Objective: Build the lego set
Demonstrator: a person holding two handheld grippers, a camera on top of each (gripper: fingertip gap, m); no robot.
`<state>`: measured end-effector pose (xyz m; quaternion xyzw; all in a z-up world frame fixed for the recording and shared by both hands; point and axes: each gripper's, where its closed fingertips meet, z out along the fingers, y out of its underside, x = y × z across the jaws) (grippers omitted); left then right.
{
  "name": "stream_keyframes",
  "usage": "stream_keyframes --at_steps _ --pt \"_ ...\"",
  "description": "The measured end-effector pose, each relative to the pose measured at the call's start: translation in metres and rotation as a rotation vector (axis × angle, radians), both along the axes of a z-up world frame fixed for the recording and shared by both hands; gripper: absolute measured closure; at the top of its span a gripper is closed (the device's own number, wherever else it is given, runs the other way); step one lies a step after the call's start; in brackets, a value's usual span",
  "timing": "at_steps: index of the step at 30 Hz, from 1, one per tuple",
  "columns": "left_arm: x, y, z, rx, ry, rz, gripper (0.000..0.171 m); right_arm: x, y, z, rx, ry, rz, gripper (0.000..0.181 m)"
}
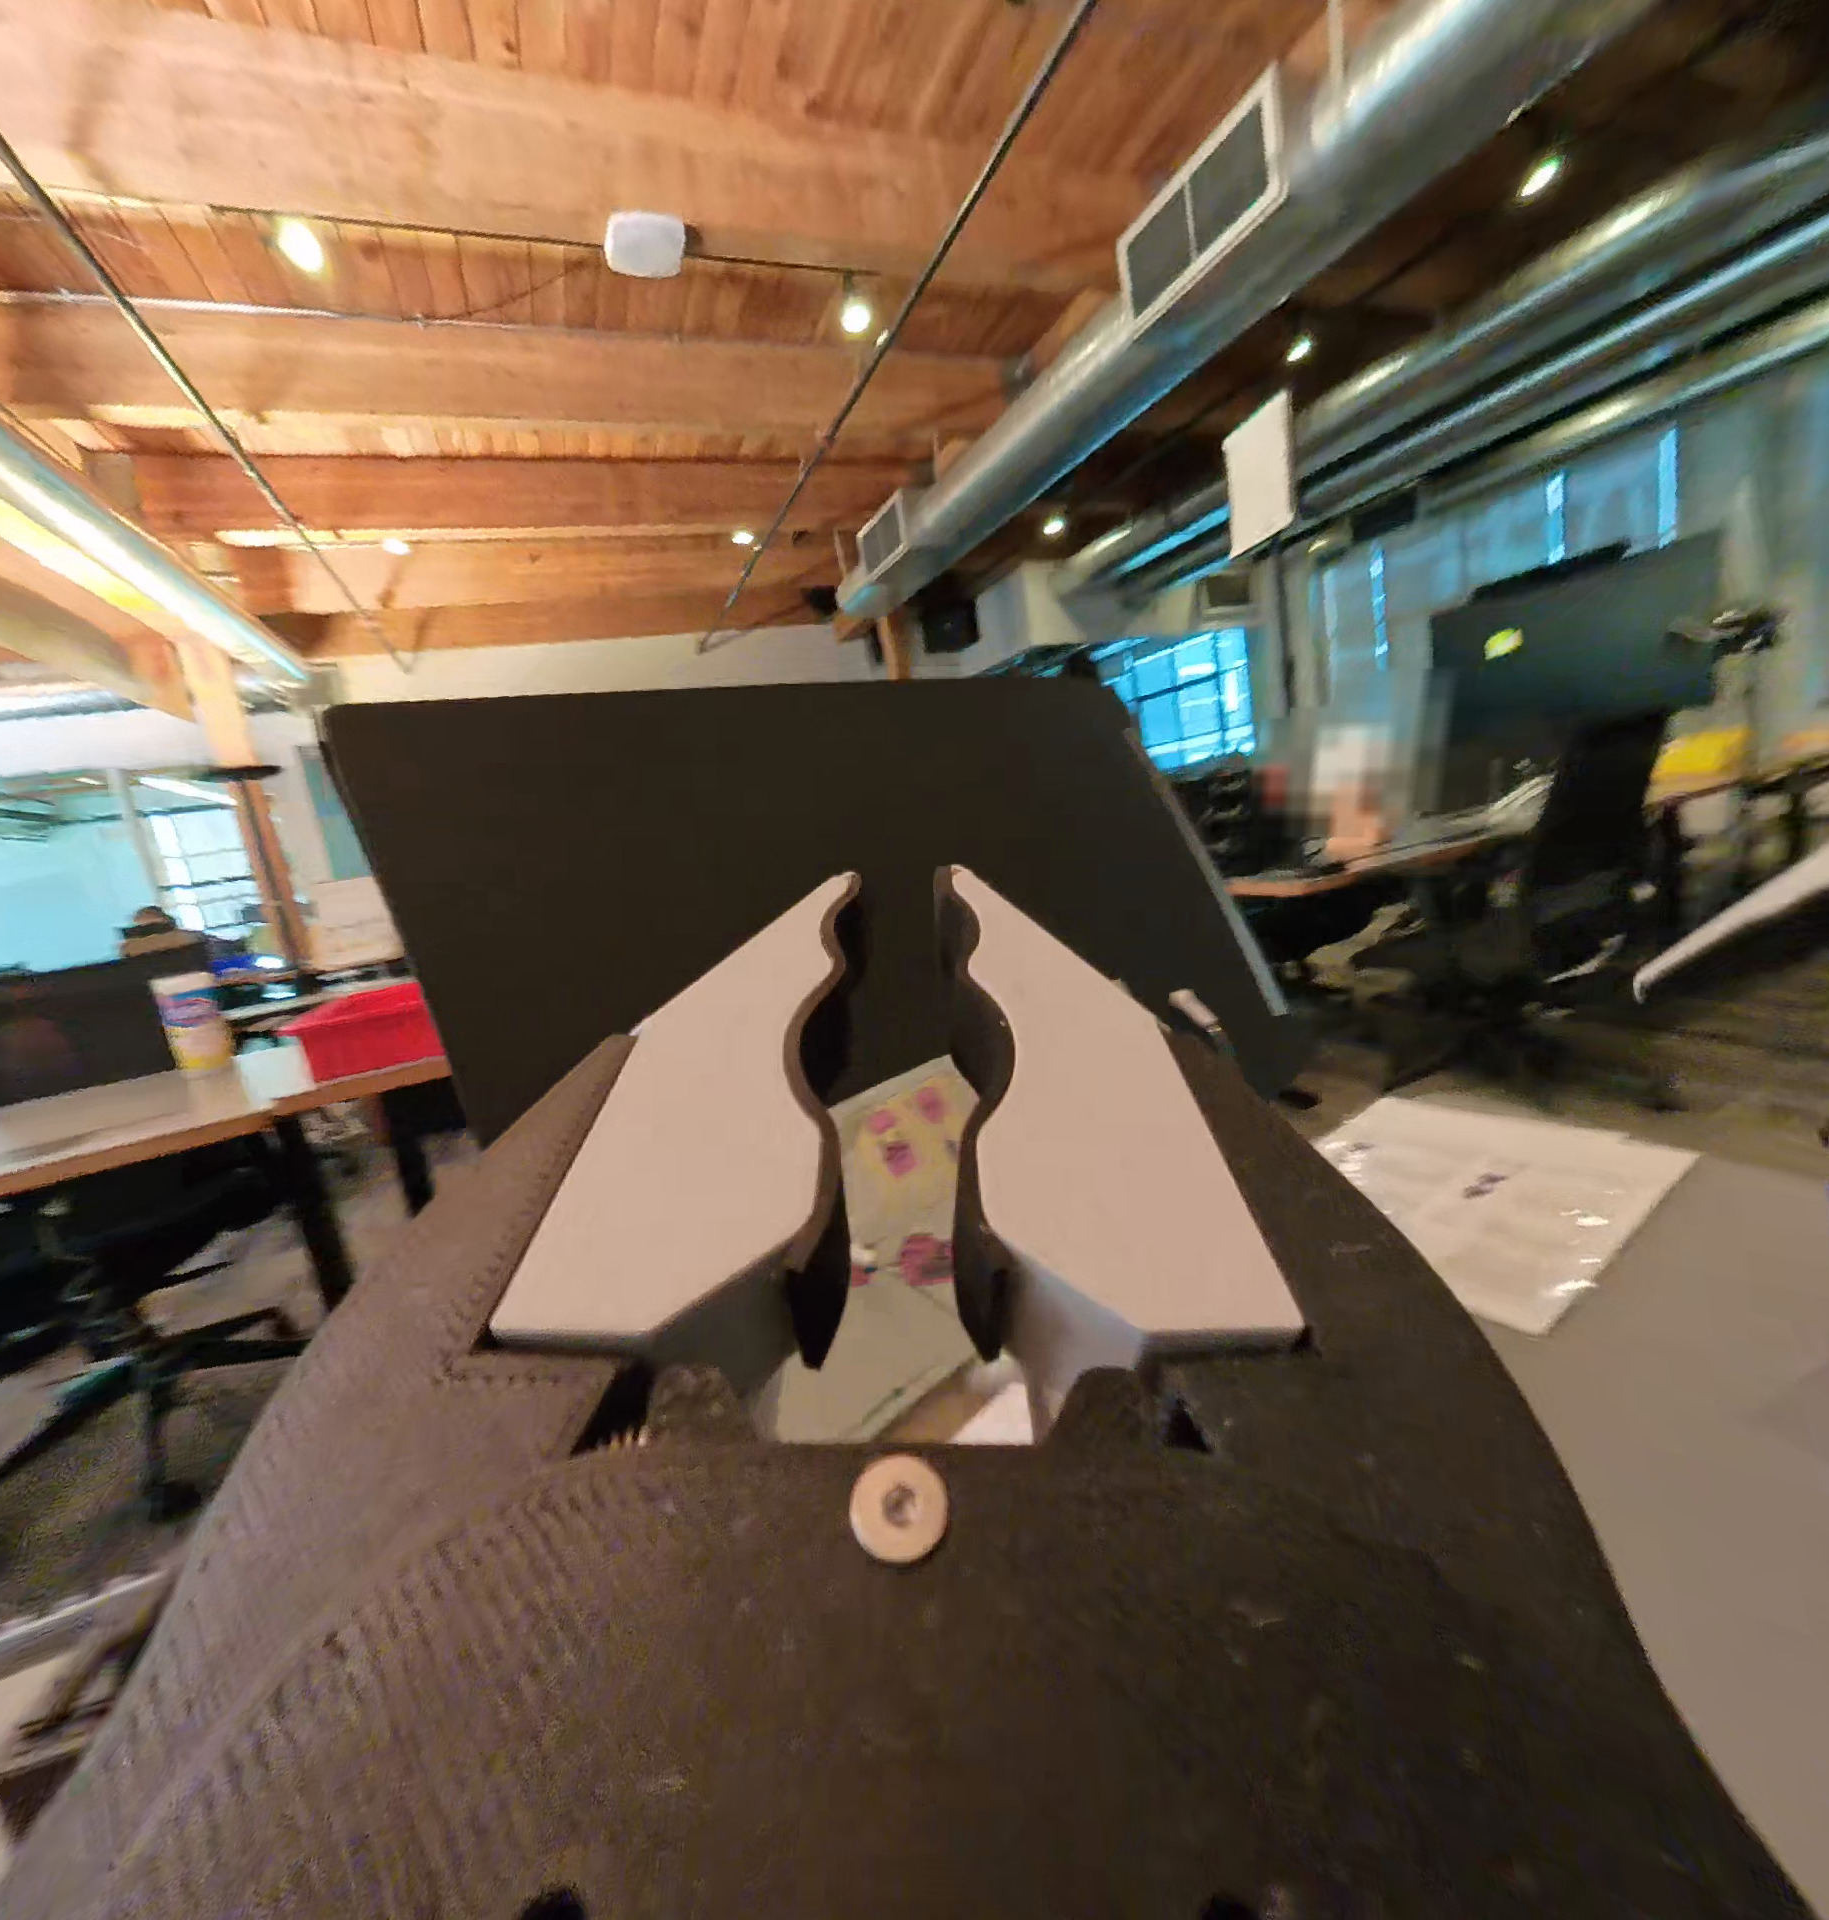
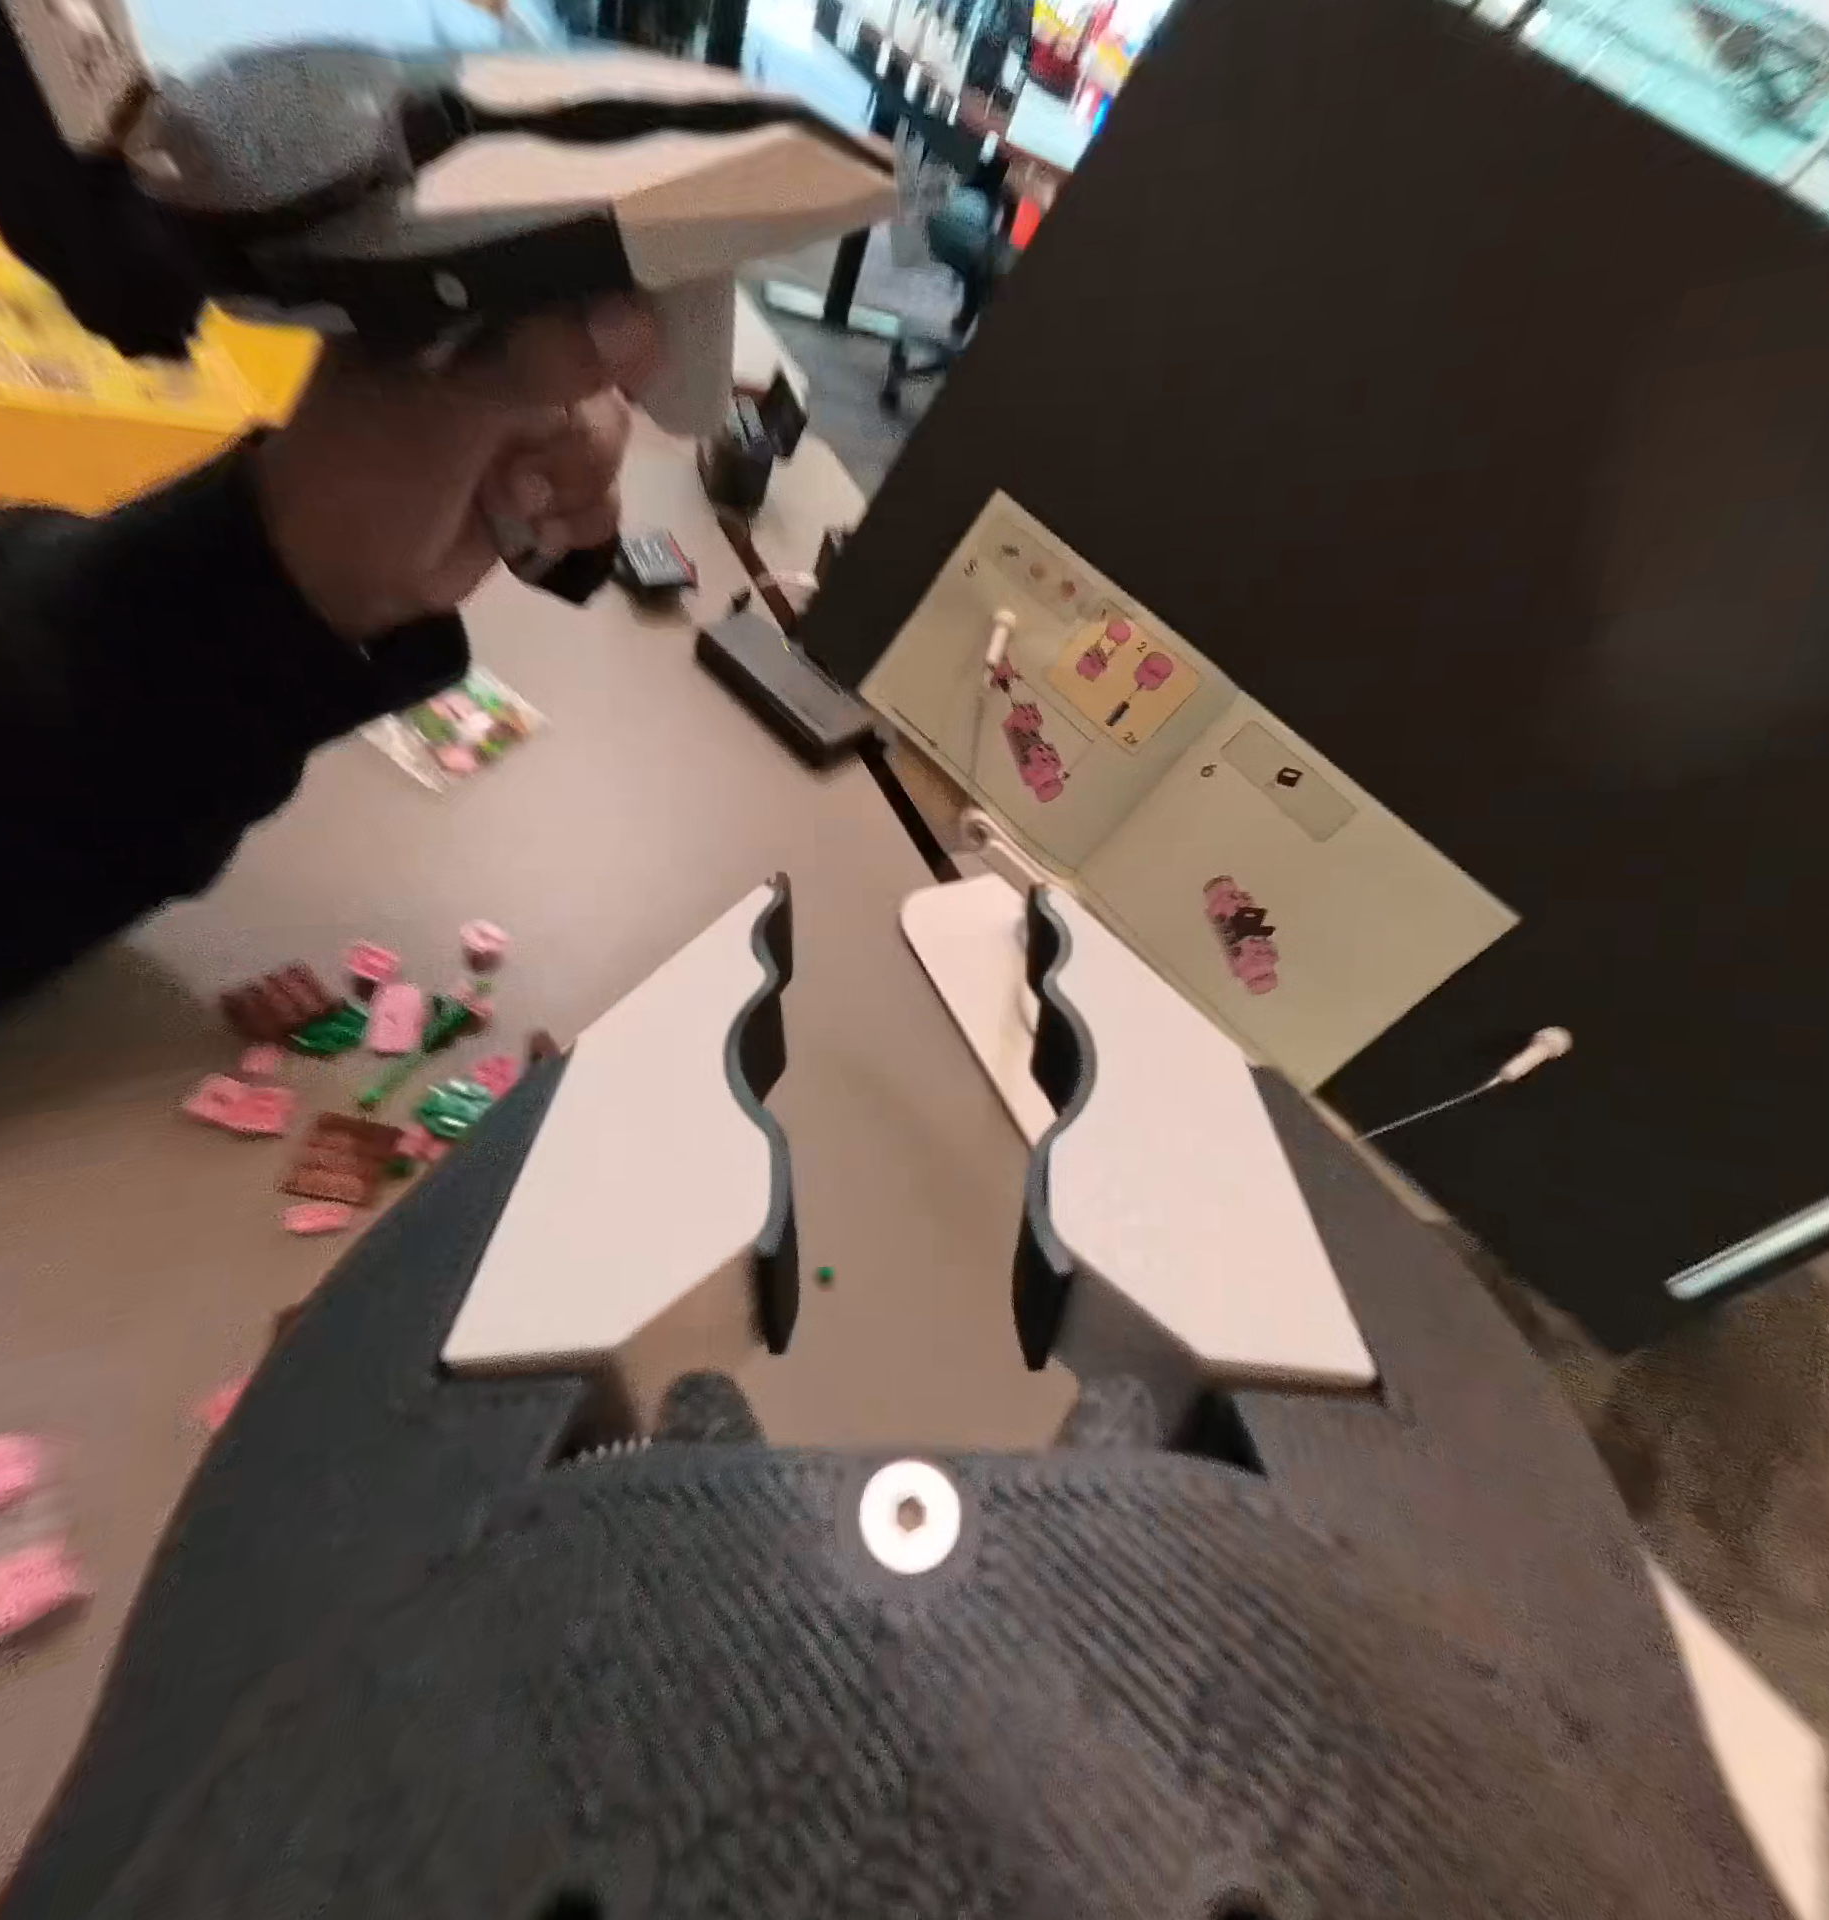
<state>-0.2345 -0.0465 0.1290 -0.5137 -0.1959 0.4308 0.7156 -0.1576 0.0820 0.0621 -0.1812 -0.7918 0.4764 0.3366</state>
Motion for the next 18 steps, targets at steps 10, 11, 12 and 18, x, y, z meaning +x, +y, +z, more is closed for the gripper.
stream_keyframes --at_steps 10,11,12,18 --pt "0.069 0.013 -0.144 -0.189 -0.345 -0.211 0.156 0.048 0.034 -0.126 -0.367 -0.156 -0.115 0.136" --pt "0.073 0.006 -0.163 -0.178 -0.377 -0.208 0.155 0.049 0.037 -0.141 -0.390 -0.188 -0.120 0.137" --pt "0.077 -0.002 -0.179 -0.154 -0.401 -0.209 0.155 0.051 0.038 -0.154 -0.402 -0.232 -0.120 0.138" --pt "0.082 -0.013 -0.186 -0.079 -0.470 -0.281 0.155 0.063 0.027 -0.164 -0.334 -0.279 -0.052 0.139"
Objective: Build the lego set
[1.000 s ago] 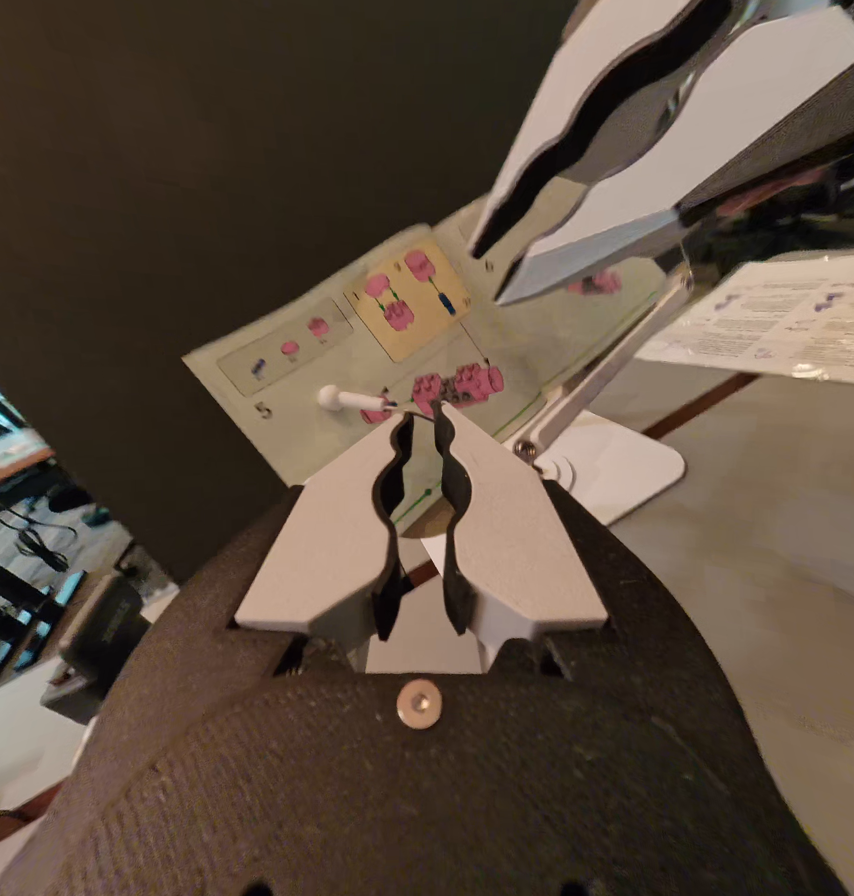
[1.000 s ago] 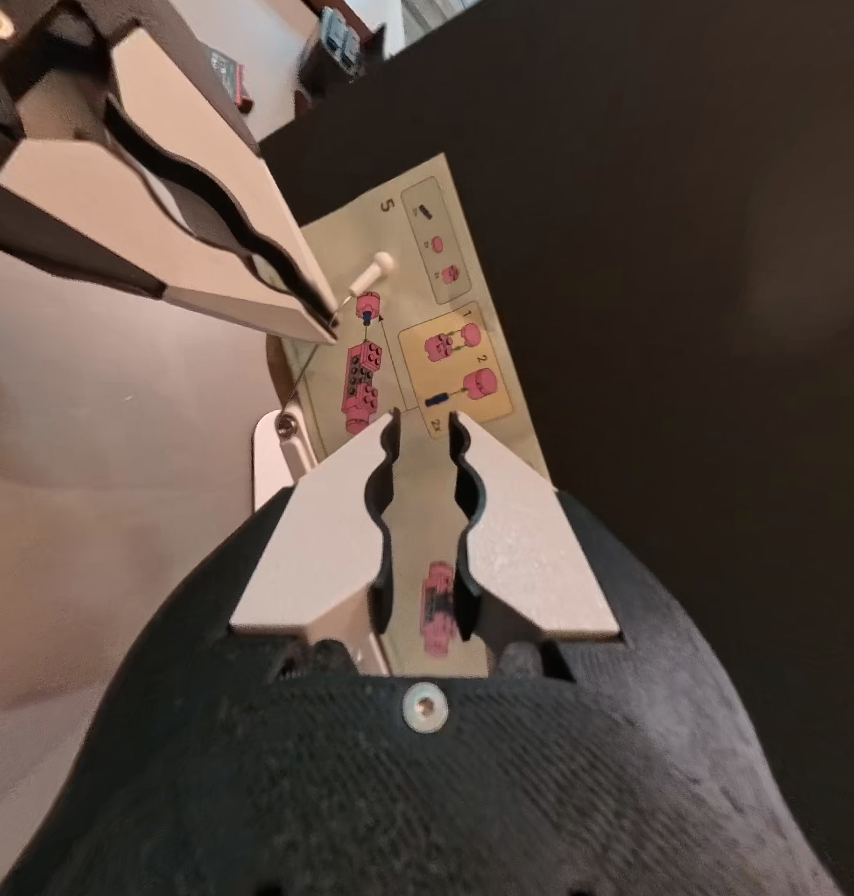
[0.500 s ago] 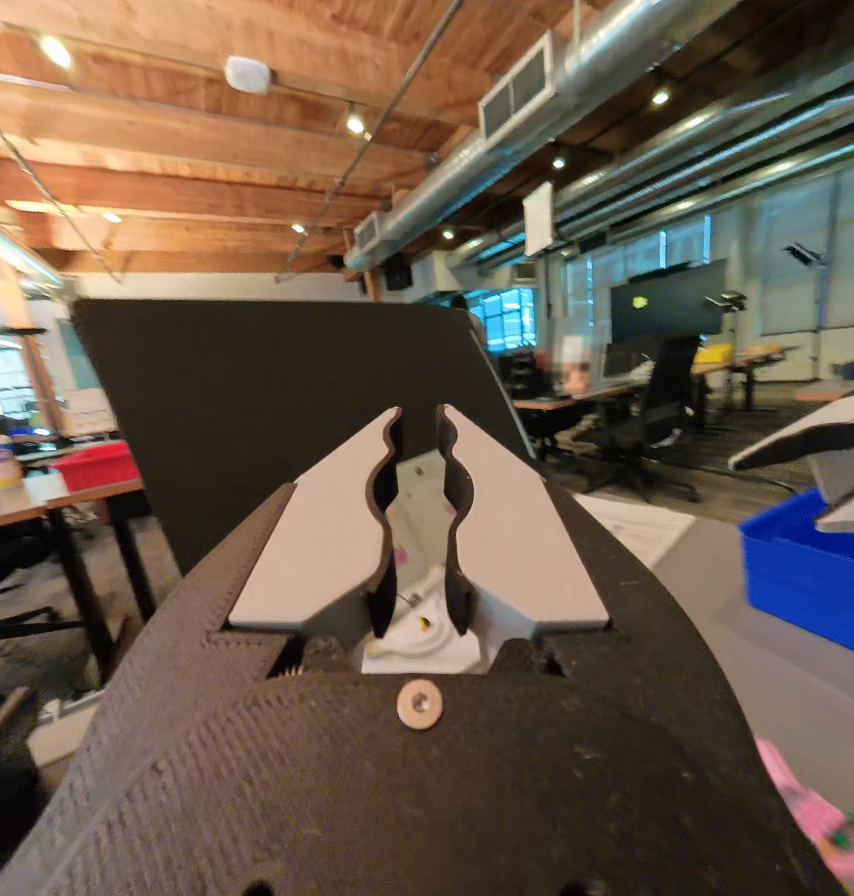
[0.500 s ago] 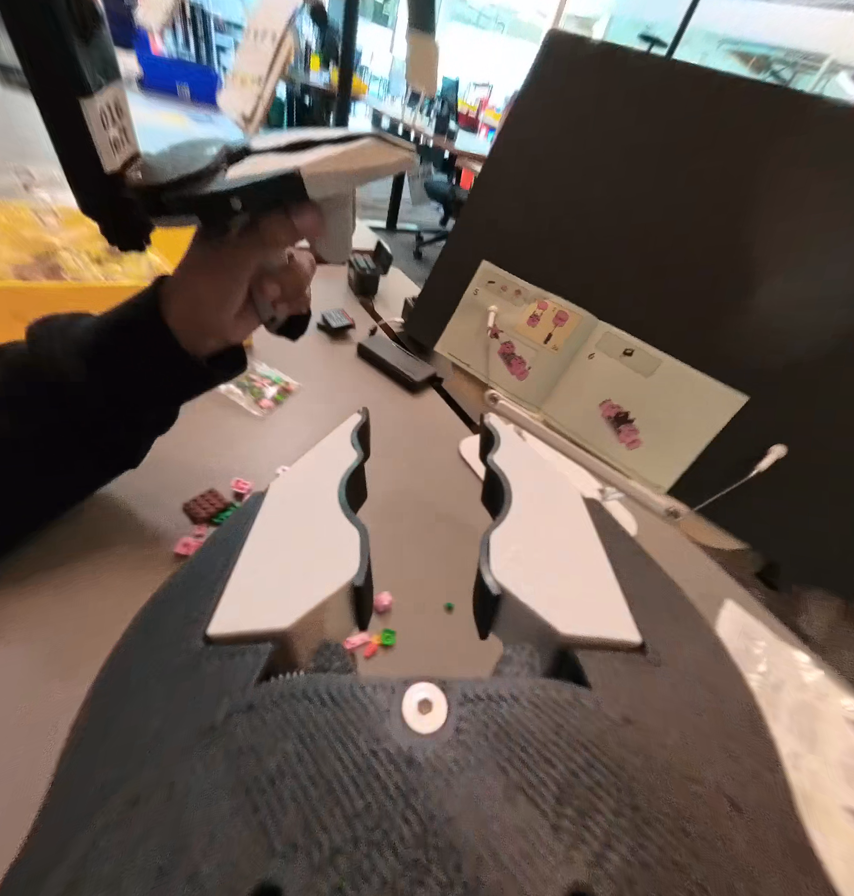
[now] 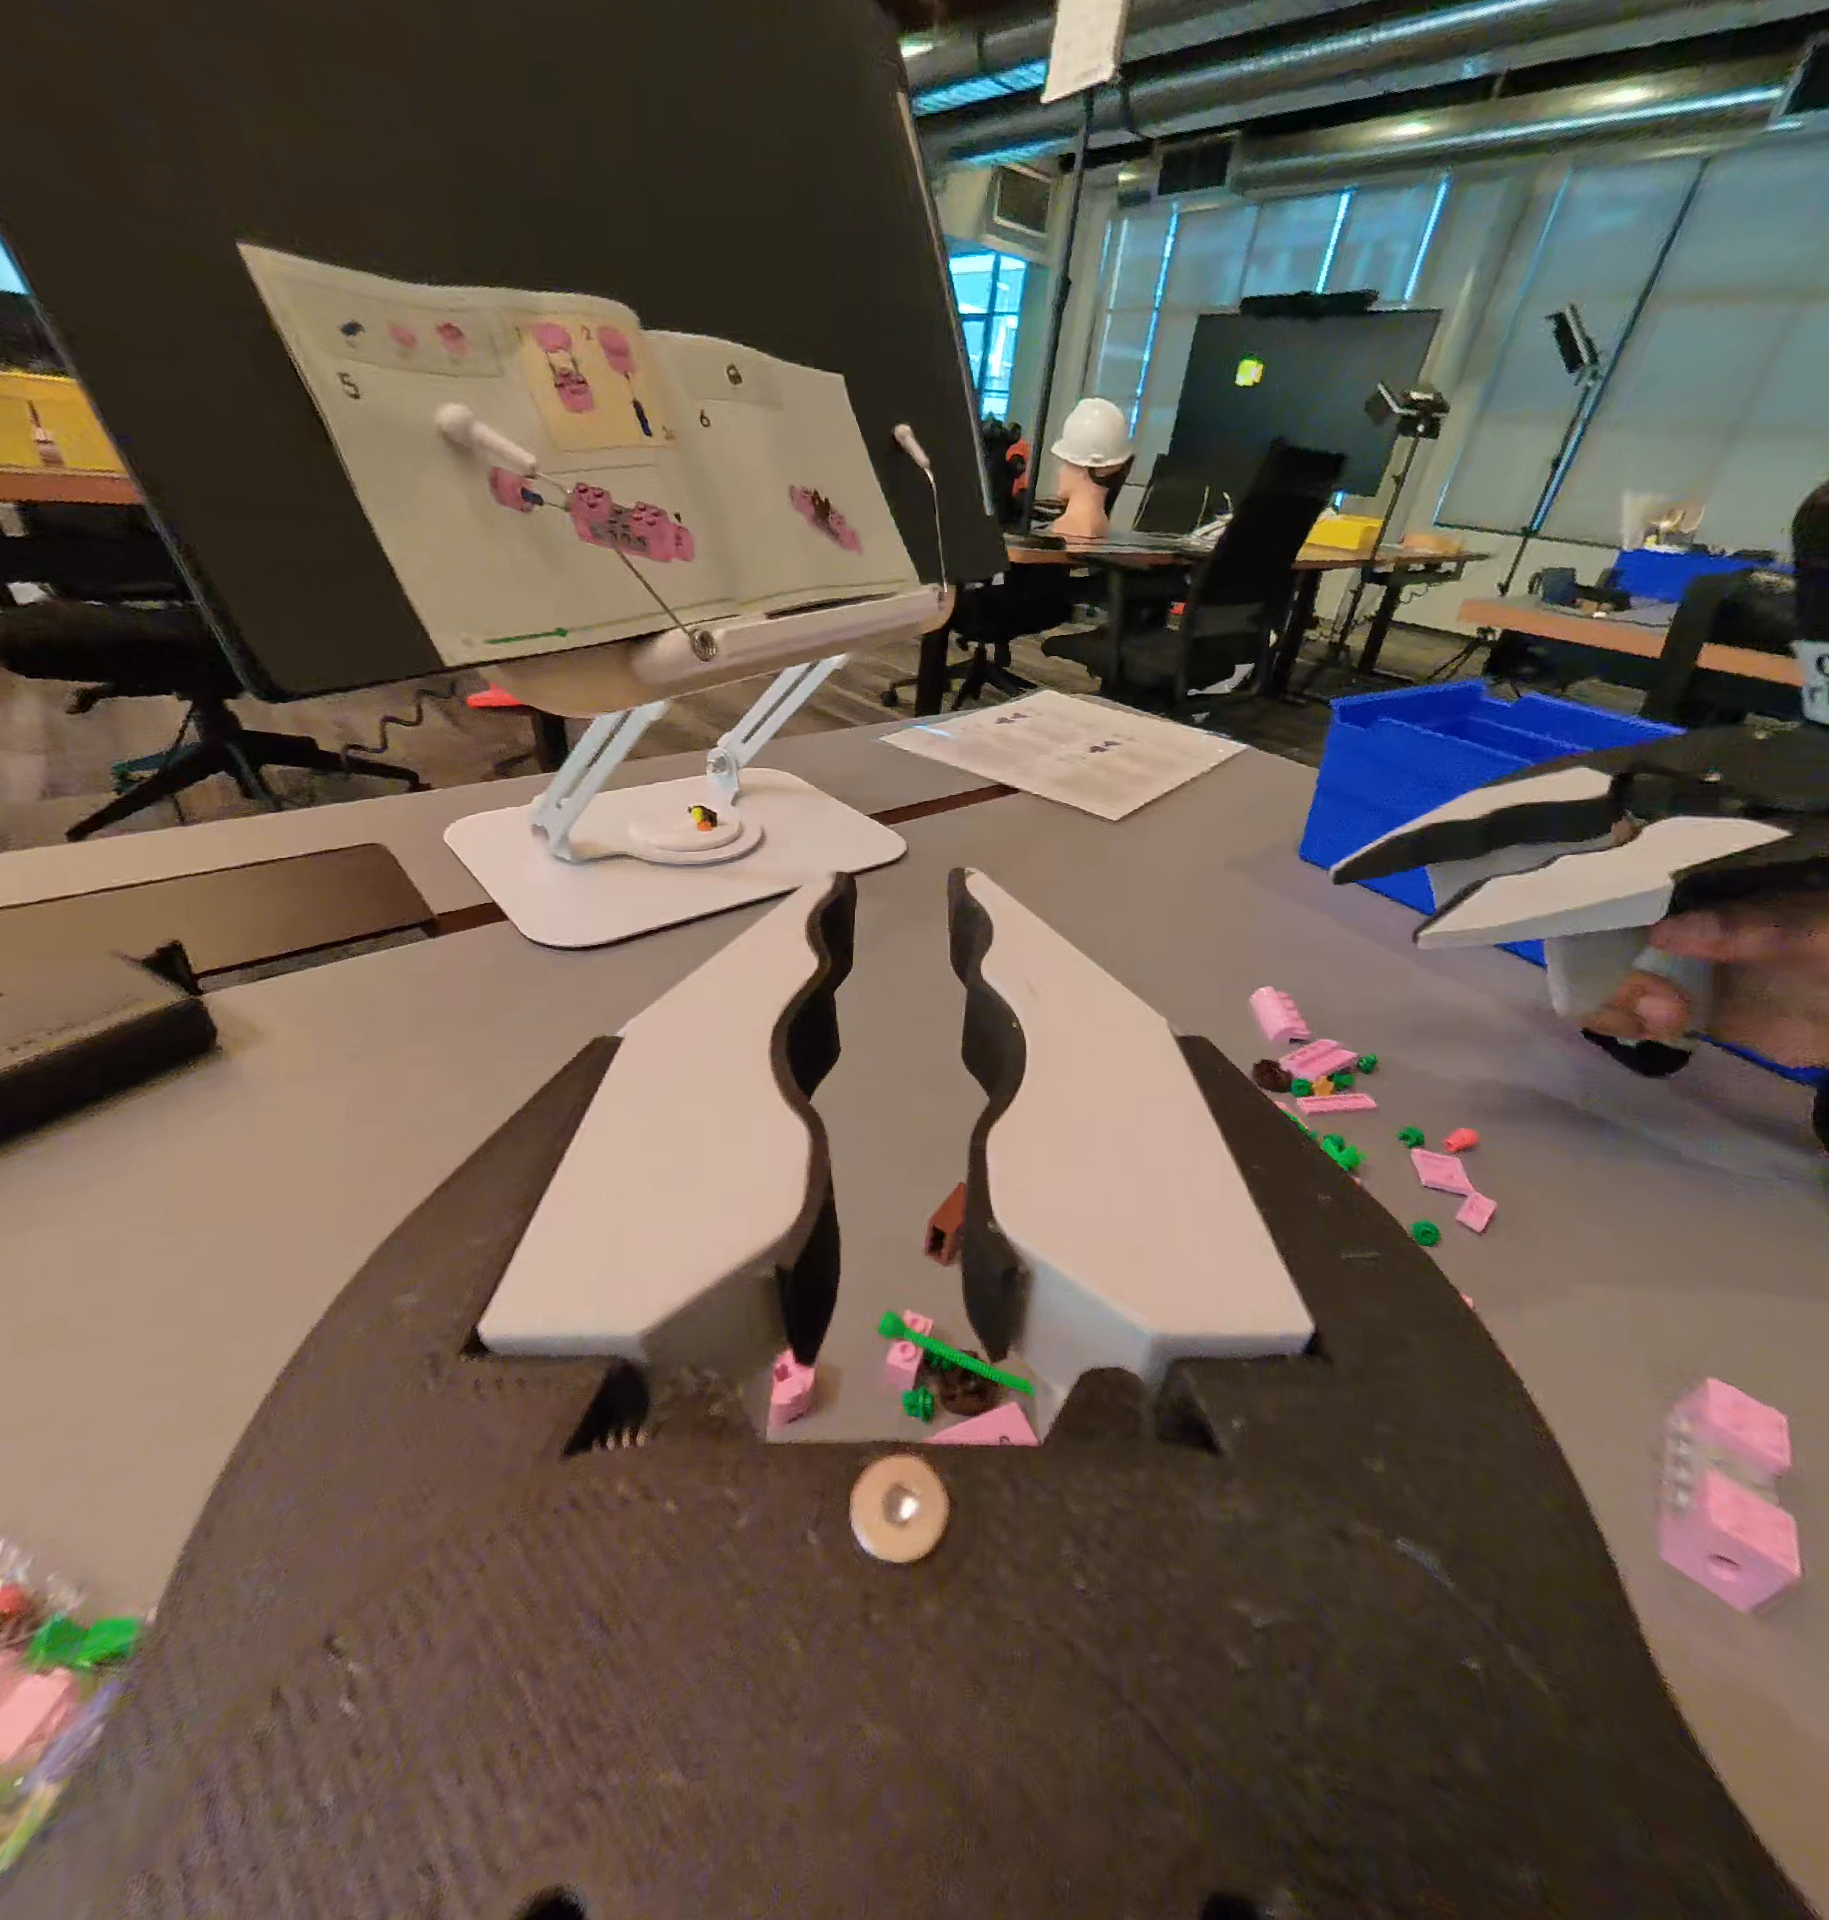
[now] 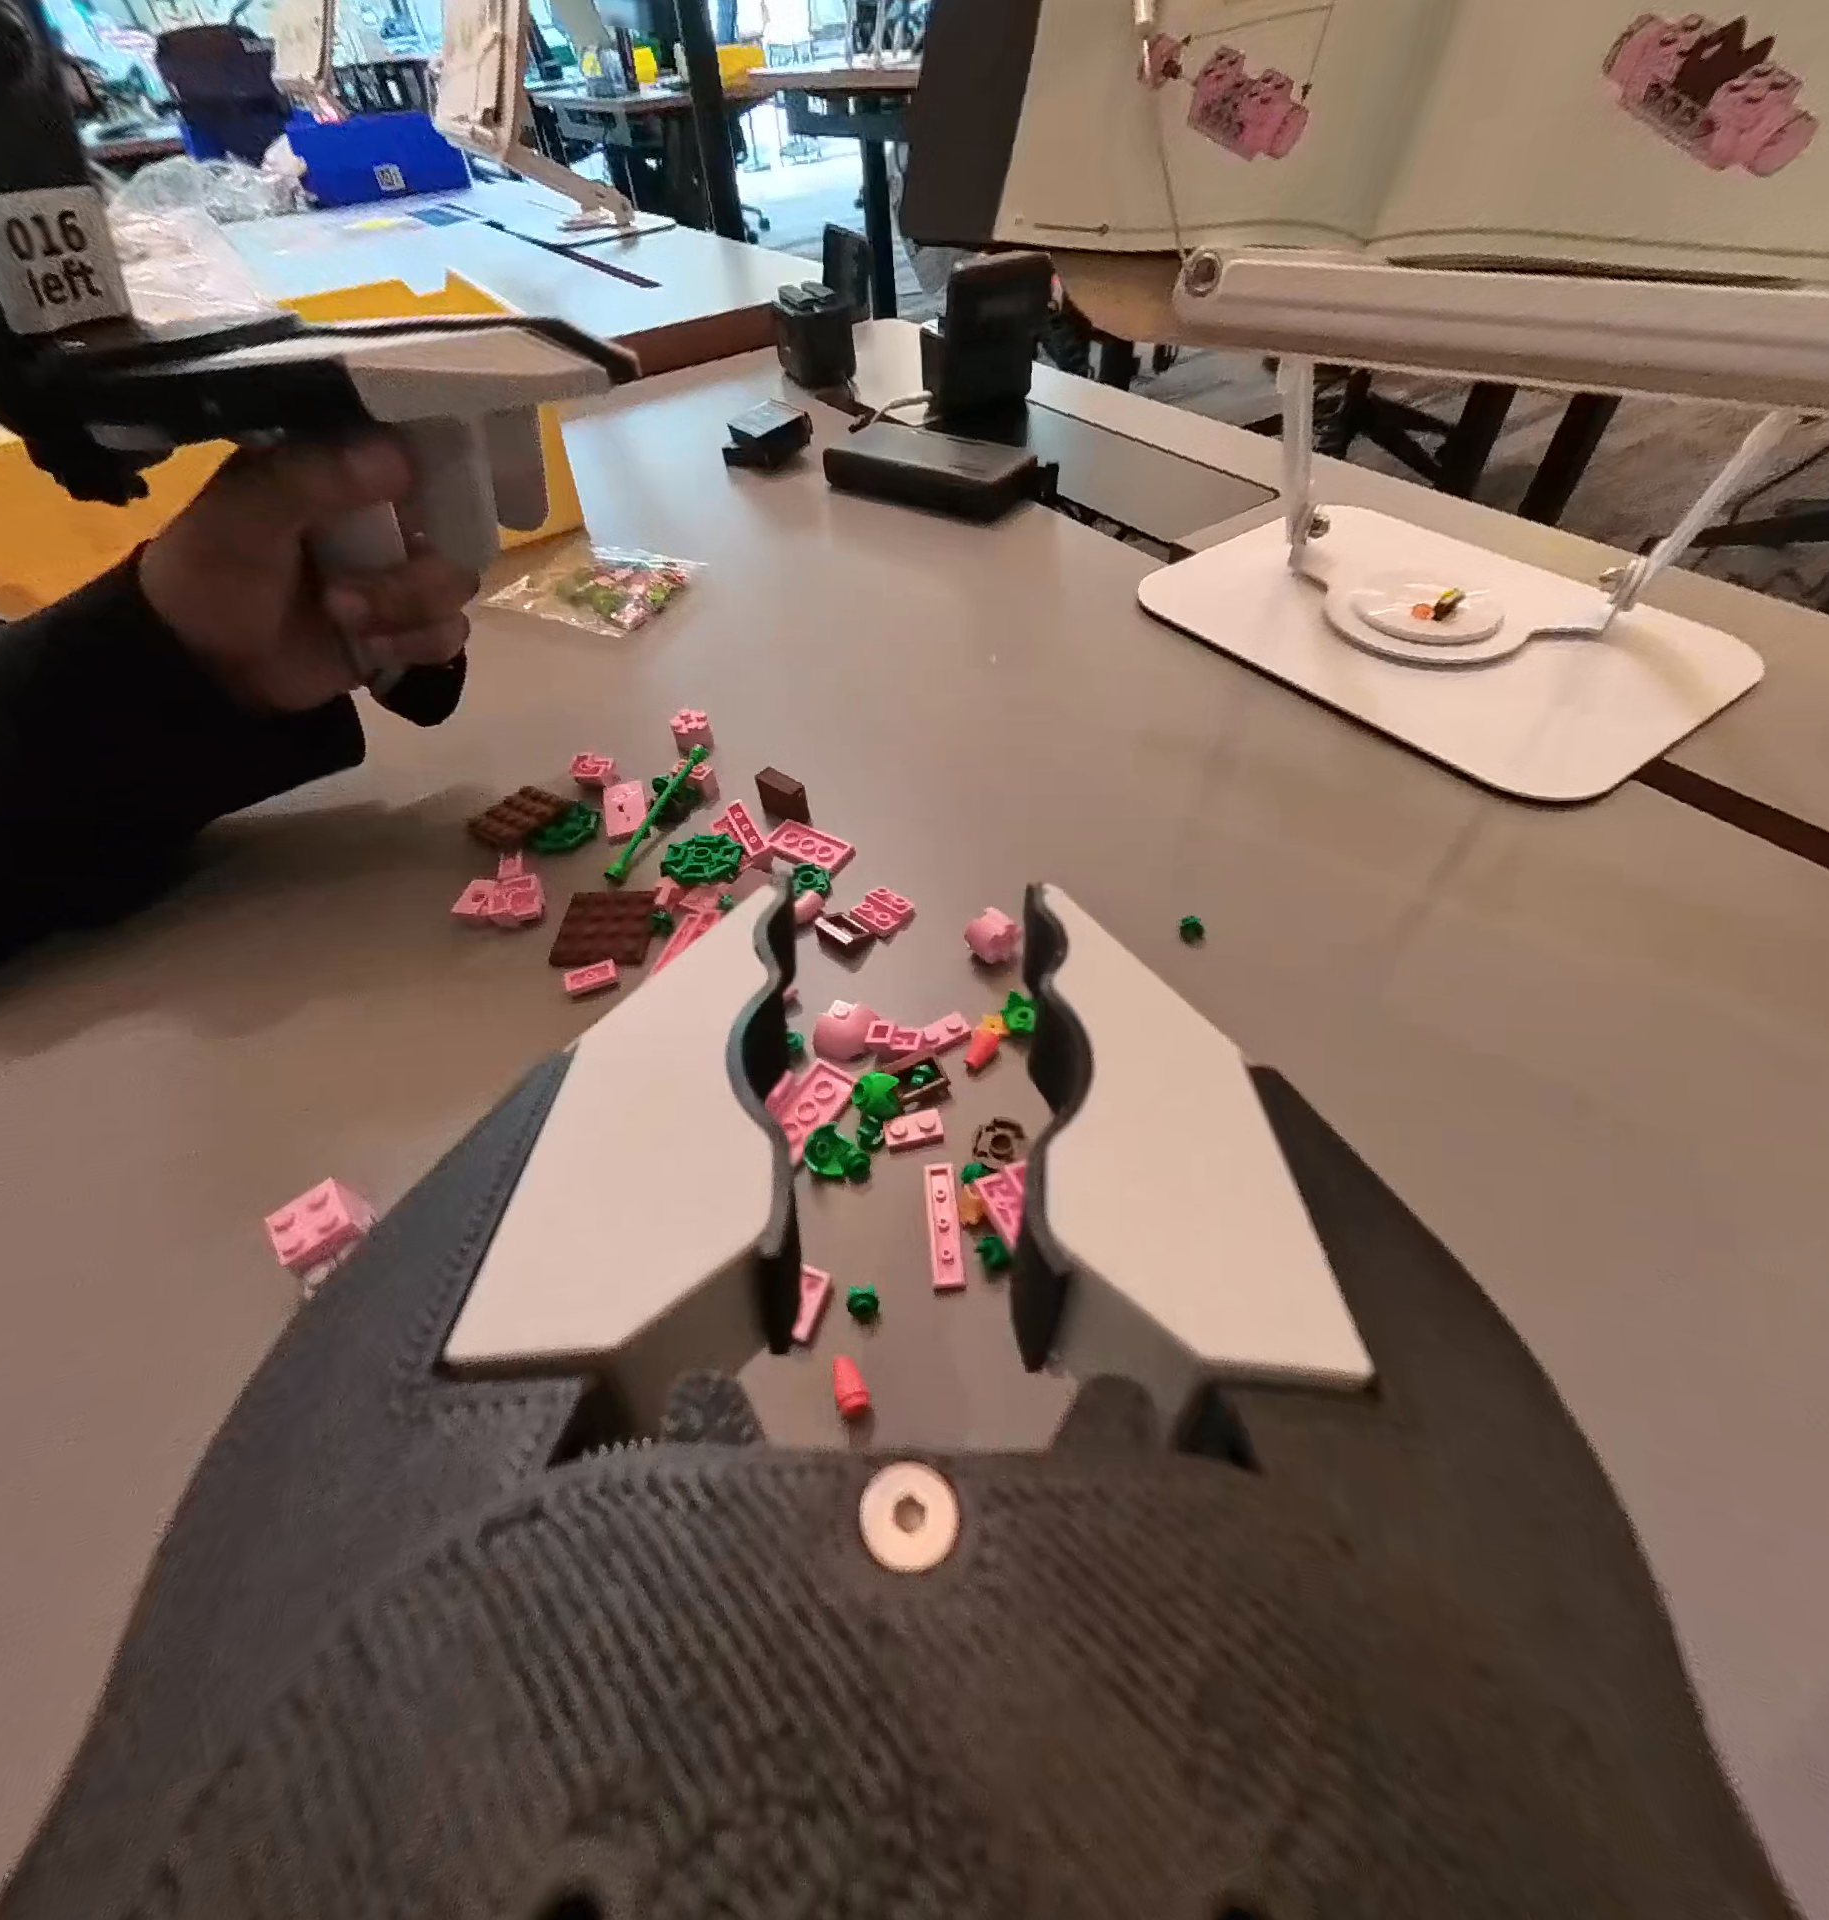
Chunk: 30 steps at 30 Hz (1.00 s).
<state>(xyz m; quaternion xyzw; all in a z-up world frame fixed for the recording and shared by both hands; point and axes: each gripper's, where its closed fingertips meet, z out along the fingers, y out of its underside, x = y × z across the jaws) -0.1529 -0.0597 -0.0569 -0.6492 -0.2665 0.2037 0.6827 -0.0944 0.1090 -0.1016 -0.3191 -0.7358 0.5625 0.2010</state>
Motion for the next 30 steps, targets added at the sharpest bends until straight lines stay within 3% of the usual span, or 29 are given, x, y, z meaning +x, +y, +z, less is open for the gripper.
stream_keyframes --at_steps 8,18,30 --pt "0.004 -0.001 -0.001 0.047 -0.038 -0.061 0.171 -0.011 0.008 -0.018 0.003 -0.029 -0.034 0.149" --pt "0.001 -0.012 0.006 0.092 -0.048 -0.041 0.171 -0.013 0.003 -0.039 0.066 -0.052 -0.022 0.154" --pt "0.004 -0.004 0.001 0.014 0.002 -0.030 0.171 -0.012 0.005 -0.026 0.010 -0.025 -0.022 0.155"
